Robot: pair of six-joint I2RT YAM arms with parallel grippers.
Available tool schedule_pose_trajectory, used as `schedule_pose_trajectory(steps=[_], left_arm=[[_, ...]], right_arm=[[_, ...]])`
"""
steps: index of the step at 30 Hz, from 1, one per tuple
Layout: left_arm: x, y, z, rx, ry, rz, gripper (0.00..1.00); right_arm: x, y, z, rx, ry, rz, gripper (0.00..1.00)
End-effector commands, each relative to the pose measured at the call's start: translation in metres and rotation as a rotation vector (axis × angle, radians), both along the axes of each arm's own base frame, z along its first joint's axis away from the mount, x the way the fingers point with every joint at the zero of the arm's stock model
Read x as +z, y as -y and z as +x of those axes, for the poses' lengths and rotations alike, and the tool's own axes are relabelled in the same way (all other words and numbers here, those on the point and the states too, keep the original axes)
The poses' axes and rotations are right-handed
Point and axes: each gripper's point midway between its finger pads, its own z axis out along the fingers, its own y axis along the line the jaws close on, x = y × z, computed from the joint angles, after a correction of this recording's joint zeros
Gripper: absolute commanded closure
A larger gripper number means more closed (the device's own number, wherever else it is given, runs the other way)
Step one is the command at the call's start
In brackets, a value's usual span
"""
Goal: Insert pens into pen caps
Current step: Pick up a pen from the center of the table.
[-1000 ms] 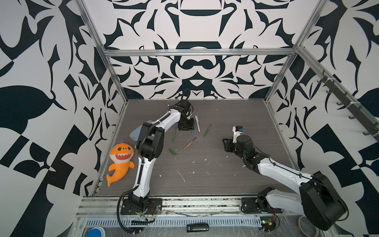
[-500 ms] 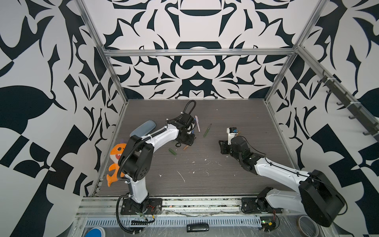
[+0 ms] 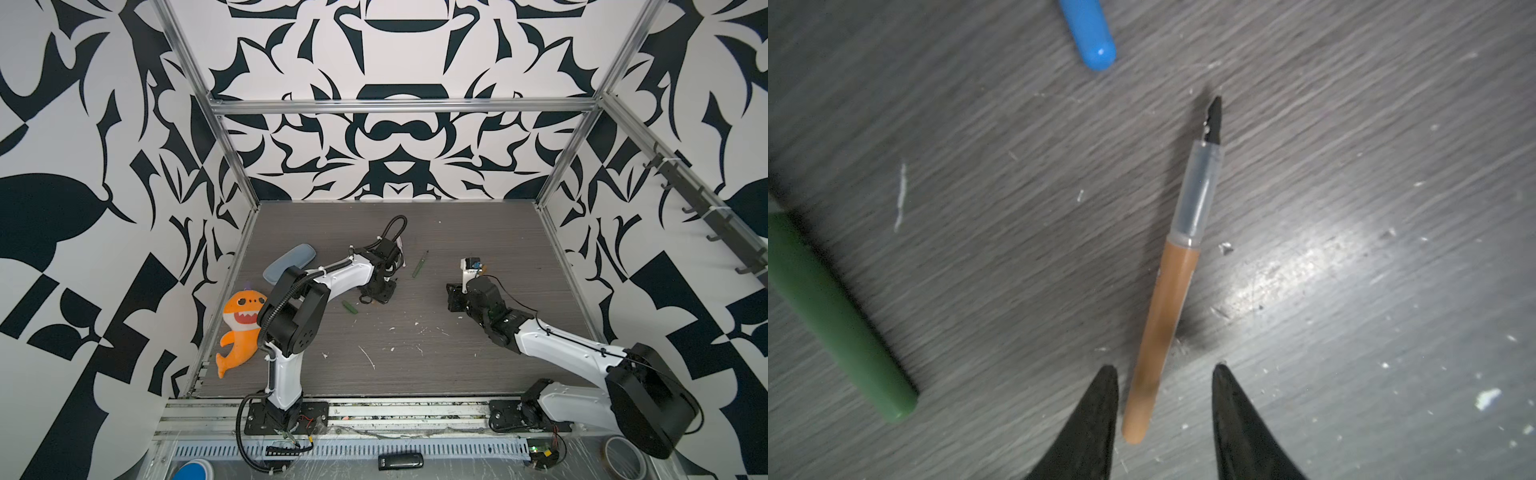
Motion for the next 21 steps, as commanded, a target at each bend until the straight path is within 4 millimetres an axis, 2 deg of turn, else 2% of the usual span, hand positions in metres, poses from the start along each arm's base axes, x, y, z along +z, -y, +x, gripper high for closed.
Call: schedule_pose_trajectory(steps=[1,12,15,21], left_arm=[[-0.007,-0.005,0.001,-0.012,-0.022,0.046,0.64],[-0.009,-0.003,-0.006,-0.007,-0.047,0.022,0.87],[-0.003,0.001,-0.011,-0.005,-0.038,-0.010,0.93],[0.022,0.017,-0.019,-0.030,0.061,-0.117,0.98]], right_arm=[[0.017,-0.003,0.009,-0.004,0.042,0.002,0.73],[0.019,-0.003,0.008,-0.003,0.040,0.007,0.74],[0.019,-0.003,0.008,-0.003,0.040,0.008,0.74],[0.018,-0.005,0.007,0.002,0.033,0.016,0.74]])
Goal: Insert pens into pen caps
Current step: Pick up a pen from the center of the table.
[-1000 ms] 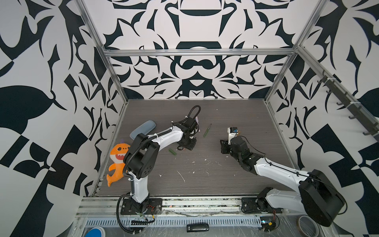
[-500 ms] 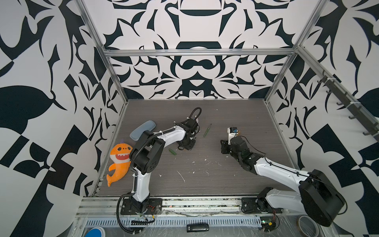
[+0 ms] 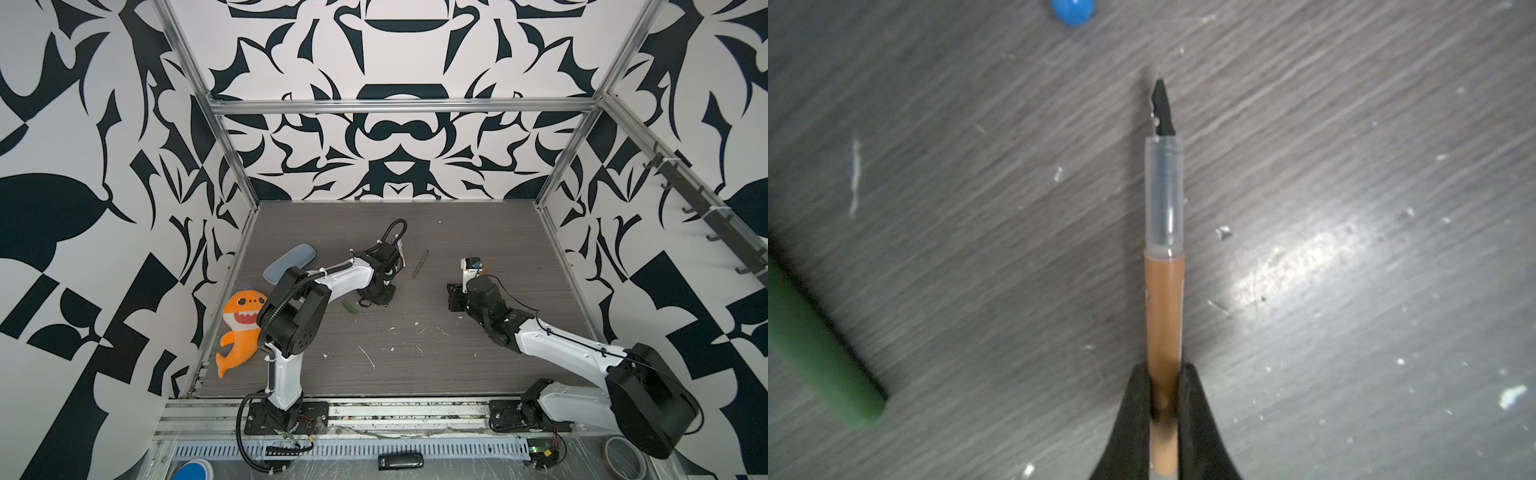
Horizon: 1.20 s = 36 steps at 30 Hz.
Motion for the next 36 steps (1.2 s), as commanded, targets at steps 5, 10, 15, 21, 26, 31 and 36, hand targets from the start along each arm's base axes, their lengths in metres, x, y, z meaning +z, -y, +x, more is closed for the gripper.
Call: schedule_pose_trajectory(steps=[5,10,15,21,26,31,36], left_arm=[[0.042,0.041,-0.016,-0.078,0.182,-0.259,1.00],[0.073,0.066,-0.025,-0.117,0.283,-0.482,1.00],[0.102,0.078,-0.031,-0.133,0.358,-0.672,1.00],[0.114,0.090,-0.039,-0.163,0.336,-0.780,1.00],[0.118,0.096,-0.041,-0.166,0.322,-0.822,1.00],[0.124,0.102,-0.048,-0.201,0.304,-0.853,1.00],[0.125,0.109,-0.054,-0.223,0.283,-0.870,1.00]], right_arm=[[0.023,-0.016,0.004,0.055,0.033,0.064,0.72],[0.039,-0.039,-0.006,0.184,0.051,0.167,0.59],[0.048,-0.051,-0.014,0.251,0.062,0.243,0.46],[0.055,-0.069,-0.021,0.350,0.039,0.382,0.43],[0.055,-0.073,-0.021,0.368,0.019,0.421,0.42],[0.054,-0.077,-0.021,0.383,0.002,0.465,0.49],[0.054,-0.078,-0.020,0.387,-0.008,0.484,0.61]])
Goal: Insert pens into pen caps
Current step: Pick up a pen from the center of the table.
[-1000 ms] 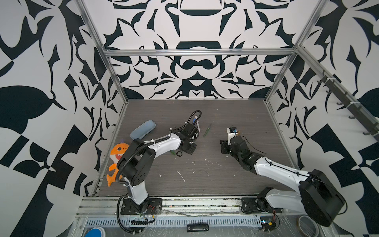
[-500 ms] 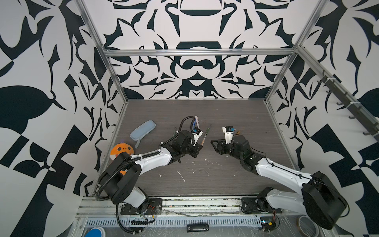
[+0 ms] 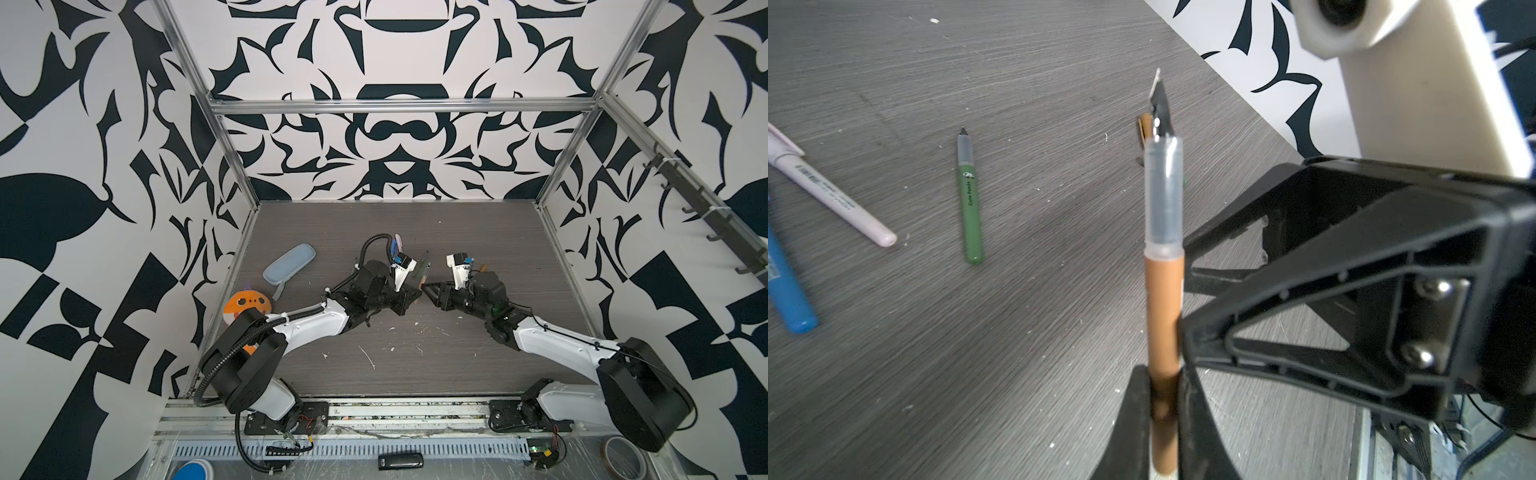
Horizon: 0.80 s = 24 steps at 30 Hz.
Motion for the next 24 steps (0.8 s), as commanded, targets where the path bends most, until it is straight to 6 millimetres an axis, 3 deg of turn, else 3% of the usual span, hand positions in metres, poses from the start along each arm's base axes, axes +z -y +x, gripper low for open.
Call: schedule_pose_trajectory(steps=[1,8,17,21,24], left_arm=[[0.007,0.011,-0.008,-0.050,-0.001,-0.040,1.00],[0.009,0.016,-0.013,-0.080,-0.004,-0.052,1.00],[0.008,0.023,-0.022,-0.136,-0.020,-0.060,1.00],[0.004,0.023,-0.023,-0.139,-0.033,-0.050,0.73],[0.001,0.024,-0.023,-0.138,-0.049,-0.044,0.68]], right_arm=[[0.014,-0.003,0.001,0.013,0.032,0.056,0.63],[0.015,-0.002,0.002,0.010,0.028,0.077,0.66],[0.015,0.001,0.003,0.002,0.022,0.088,0.95],[0.016,0.000,0.002,0.007,0.025,0.092,1.00],[0.017,0.000,0.002,0.007,0.026,0.095,1.00]])
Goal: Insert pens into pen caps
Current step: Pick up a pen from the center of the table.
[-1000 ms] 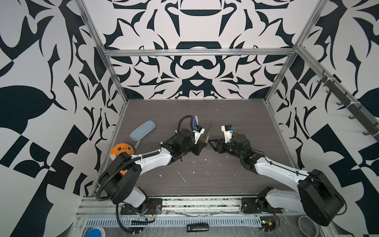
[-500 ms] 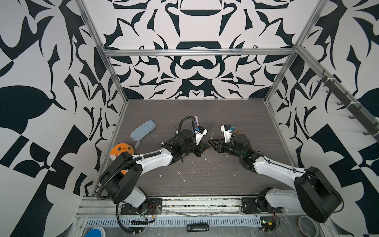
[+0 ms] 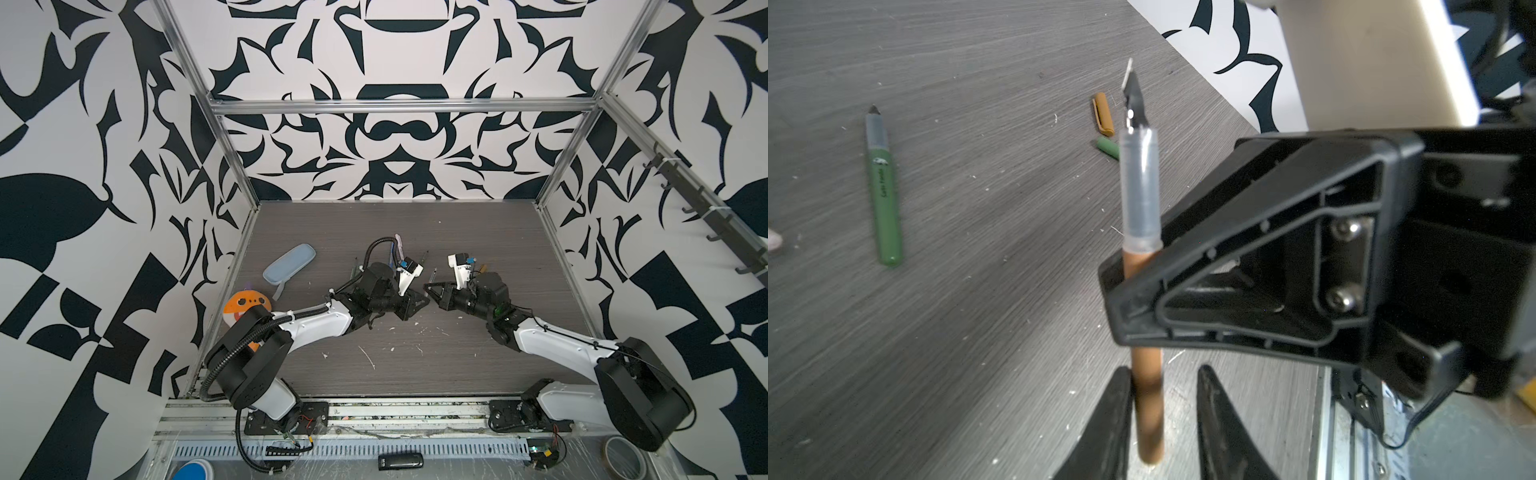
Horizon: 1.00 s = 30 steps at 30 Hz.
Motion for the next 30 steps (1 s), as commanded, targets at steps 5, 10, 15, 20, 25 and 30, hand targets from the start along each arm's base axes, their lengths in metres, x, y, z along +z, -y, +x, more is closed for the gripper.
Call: schedule_pose_trajectory(steps=[5,10,15,20,25,30], left_arm=[[0.004,0.010,-0.001,-0.030,-0.009,-0.018,0.71],[0.004,0.011,0.001,-0.029,-0.009,-0.016,0.73],[0.002,0.013,0.002,-0.031,-0.015,-0.015,0.74],[0.002,0.013,0.004,-0.021,-0.012,-0.016,0.71],[0.004,0.014,0.005,-0.020,-0.010,-0.018,0.87],[0.003,0.012,0.008,0.006,-0.009,-0.018,0.94]], right_arm=[[0.014,-0.001,0.003,0.000,0.049,0.037,1.00],[0.016,-0.003,0.002,0.009,0.048,0.047,1.00],[0.017,-0.006,0.001,0.025,0.045,0.065,1.00],[0.018,-0.006,0.001,0.031,0.044,0.070,1.00],[0.017,-0.007,0.001,0.033,0.043,0.071,1.00],[0.018,-0.008,0.000,0.044,0.045,0.073,0.86]])
